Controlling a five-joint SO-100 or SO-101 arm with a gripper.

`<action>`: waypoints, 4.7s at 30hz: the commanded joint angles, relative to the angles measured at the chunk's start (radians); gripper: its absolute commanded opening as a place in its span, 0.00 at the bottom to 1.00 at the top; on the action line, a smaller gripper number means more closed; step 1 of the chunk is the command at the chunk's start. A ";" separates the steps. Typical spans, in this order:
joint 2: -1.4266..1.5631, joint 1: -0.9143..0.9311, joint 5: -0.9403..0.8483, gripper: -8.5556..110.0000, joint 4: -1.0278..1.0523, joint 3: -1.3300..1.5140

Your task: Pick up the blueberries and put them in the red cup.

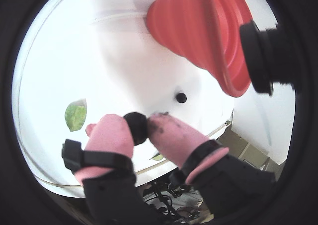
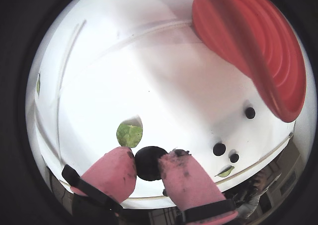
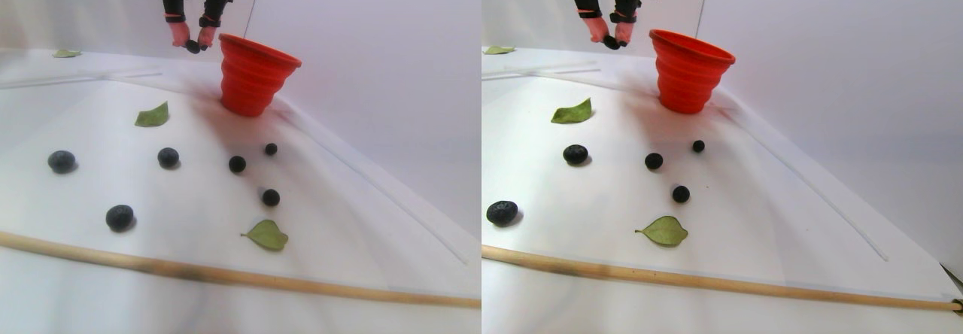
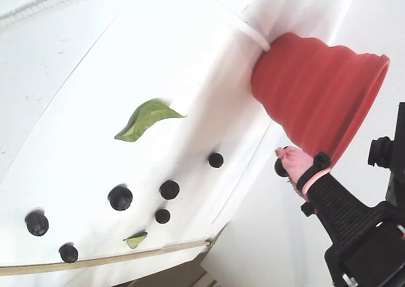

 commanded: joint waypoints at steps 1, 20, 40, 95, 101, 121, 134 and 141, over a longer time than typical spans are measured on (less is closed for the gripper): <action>0.092 0.048 -0.012 0.15 0.009 -0.095; 0.086 0.118 -0.043 0.15 0.060 -0.250; 0.012 0.242 -0.129 0.15 -0.020 -0.293; 0.296 0.502 -0.040 0.19 0.121 0.032; 0.342 0.512 -0.038 0.19 0.121 0.143; 0.341 0.517 -0.025 0.19 -0.118 0.430; 0.267 0.525 -0.014 0.19 -0.255 0.482; 0.179 0.543 -0.028 0.19 -0.362 0.509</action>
